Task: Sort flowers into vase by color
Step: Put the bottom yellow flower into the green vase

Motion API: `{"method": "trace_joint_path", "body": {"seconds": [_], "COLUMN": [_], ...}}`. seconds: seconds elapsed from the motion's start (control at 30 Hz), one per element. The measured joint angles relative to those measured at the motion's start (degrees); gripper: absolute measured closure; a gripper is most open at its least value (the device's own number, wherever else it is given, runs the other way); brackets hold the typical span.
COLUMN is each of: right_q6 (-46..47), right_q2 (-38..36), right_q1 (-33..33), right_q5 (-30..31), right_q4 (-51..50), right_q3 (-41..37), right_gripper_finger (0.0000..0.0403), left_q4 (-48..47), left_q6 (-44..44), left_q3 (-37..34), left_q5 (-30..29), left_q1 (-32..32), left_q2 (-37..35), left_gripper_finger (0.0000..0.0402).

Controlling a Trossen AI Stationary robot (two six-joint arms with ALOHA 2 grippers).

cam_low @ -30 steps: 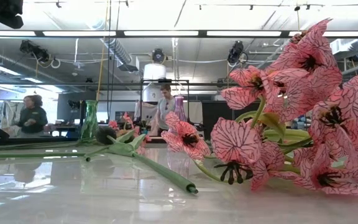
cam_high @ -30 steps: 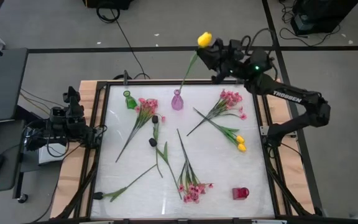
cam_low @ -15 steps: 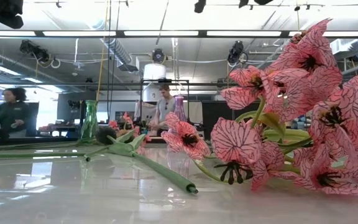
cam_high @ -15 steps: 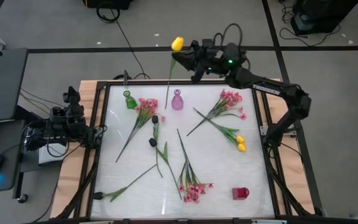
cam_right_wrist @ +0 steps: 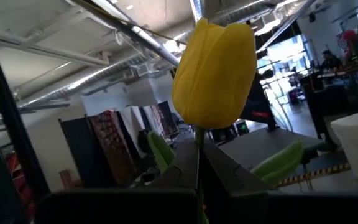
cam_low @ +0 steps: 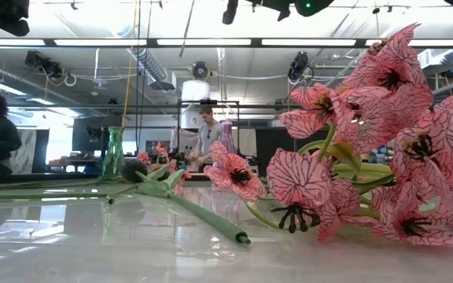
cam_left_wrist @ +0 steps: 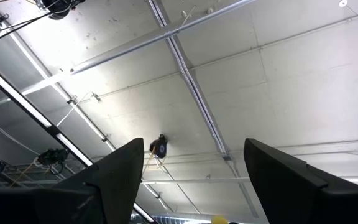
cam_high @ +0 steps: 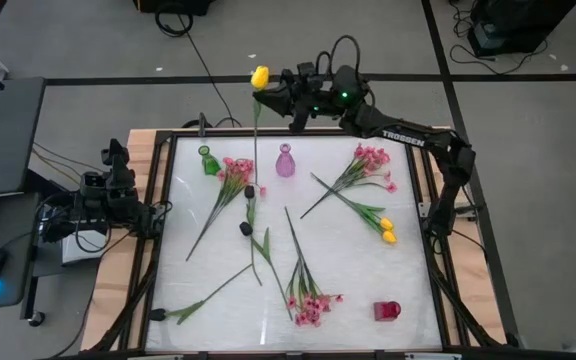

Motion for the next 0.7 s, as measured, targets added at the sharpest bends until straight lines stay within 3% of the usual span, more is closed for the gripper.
{"method": "trace_joint_path", "body": {"seconds": [0.2,0.37,0.5,0.7], "right_q6": [0.05,0.05,0.05,0.27], "right_q2": [-0.02,-0.02,-0.02,-0.04], "right_q1": [0.0,0.0,0.0,0.0], "right_q5": [-0.49,-0.49,-0.51,-0.53], "right_q4": [-0.08,-0.15,-0.59,-0.76], "right_q3": [0.09,0.09,0.09,0.09], "right_gripper_finger": [0.0389,0.0389,0.0389,0.0389], "left_q4": [0.0,-3.52,-4.91,-20.72], "left_q6": [-3.45,-21.03,-28.98,-45.14], "left_q3": [0.0,0.0,0.0,0.0], "left_q5": [0.04,0.01,-1.46,-0.26], "left_q1": [0.01,0.01,-0.01,0.01], "left_q2": [0.0,0.05,0.0,0.05], "left_gripper_finger": [0.0118,0.0118,0.0118,0.0118]}}
